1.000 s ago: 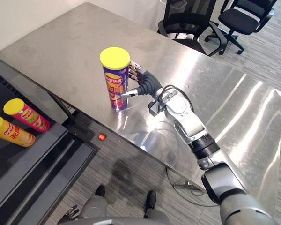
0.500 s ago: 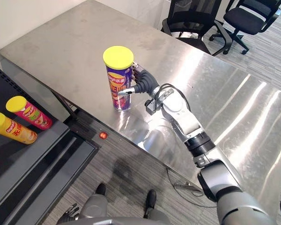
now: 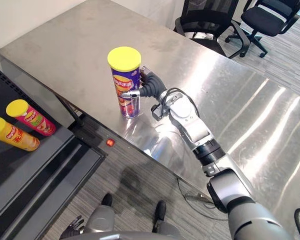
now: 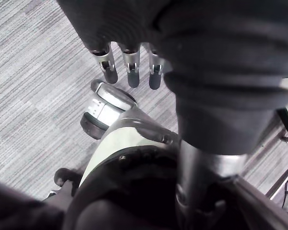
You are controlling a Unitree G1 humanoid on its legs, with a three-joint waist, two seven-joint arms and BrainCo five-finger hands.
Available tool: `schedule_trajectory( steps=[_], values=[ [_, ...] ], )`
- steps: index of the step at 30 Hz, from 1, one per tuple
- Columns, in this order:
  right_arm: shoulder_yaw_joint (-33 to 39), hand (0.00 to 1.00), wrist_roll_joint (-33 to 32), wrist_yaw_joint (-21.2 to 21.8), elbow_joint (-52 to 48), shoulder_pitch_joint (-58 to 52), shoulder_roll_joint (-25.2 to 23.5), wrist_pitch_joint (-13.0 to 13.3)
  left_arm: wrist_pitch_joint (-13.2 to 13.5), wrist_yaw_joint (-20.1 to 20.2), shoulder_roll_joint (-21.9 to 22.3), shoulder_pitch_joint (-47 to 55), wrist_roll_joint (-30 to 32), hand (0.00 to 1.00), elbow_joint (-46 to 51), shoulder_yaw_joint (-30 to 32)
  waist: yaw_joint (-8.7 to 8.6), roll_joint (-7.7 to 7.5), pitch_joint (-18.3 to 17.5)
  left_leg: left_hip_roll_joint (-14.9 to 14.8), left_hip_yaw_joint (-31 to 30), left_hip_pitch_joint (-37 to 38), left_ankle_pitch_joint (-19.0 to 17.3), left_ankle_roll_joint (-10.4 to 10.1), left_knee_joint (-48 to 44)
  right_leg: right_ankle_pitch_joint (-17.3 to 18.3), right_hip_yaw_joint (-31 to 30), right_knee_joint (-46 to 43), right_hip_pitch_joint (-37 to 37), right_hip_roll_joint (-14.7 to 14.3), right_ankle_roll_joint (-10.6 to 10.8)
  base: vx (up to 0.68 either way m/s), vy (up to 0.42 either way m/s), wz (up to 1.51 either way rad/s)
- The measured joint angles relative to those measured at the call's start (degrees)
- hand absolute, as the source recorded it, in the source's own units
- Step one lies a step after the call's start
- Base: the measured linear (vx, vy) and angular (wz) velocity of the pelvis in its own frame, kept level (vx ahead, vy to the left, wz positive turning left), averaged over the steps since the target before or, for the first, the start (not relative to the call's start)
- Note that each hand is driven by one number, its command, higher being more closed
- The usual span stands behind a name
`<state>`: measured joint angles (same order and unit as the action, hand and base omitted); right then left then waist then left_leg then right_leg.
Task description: Put the gum and the chips on the shelf.
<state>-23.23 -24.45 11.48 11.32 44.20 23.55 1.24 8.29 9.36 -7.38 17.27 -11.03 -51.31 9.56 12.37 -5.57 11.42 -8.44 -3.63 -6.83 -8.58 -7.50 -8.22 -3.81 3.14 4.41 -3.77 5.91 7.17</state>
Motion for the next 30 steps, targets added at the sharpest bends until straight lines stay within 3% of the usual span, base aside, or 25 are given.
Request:
schedule_trajectory(
  steps=[12,16,22,26,30],
  values=[
    [0.7,1.00,1.9,-1.1,0.9,0.0,-1.5,0.1,0.0,0.0,0.2,0.1,0.0,0.00,0.2,0.4,0.09,-0.02,0.0,-0.4,-0.2,0.2,0.2,-0.3,0.0,0.0,-0.1,0.0,0.3,-0.4,0.0,0.00,0.000,0.00],
    [3.2,1.00,1.9,-1.3,0.3,0.0,-1.1,0.0,-0.1,0.0,0.6,0.4,0.0,0.00,0.2,1.4,-0.71,-0.03,0.0,-0.5,-0.2,1.4,0.2,-0.4,0.2,0.0,0.1,0.0,1.4,-0.5,0.0,0.00,0.001,0.02],
    [12.0,1.00,-1.3,-1.5,-15.3,-8.3,3.6,0.6,-0.2,0.0,1.2,0.9,0.0,0.00,-0.3,2.8,-2.23,-0.11,-0.3,-0.5,0.1,3.2,0.3,-0.3,1.0,0.0,-0.3,0.0,2.7,-0.5,0.0,0.00,-0.001,-0.03],
    [12.2,1.00,-3.2,0.5,-20.1,-13.7,6.1,0.5,-0.8,0.0,1.7,1.7,0.0,0.00,-1.1,4.4,-4.12,-0.19,-2.2,-0.5,0.2,3.9,0.3,-0.3,1.4,0.0,-0.4,0.0,3.1,-0.5,0.0,0.00,0.000,-0.02],
    [14.0,1.00,-4.1,2.7,-24.9,-19.0,9.3,0.5,-1.4,0.0,1.6,2.1,-0.1,0.00,-2.4,4.7,-4.54,-0.14,-4.9,-0.6,0.7,4.1,0.3,-0.3,1.9,0.1,-0.6,0.0,3.0,-0.5,0.0,-0.02,-0.007,-0.06]
  ],
)
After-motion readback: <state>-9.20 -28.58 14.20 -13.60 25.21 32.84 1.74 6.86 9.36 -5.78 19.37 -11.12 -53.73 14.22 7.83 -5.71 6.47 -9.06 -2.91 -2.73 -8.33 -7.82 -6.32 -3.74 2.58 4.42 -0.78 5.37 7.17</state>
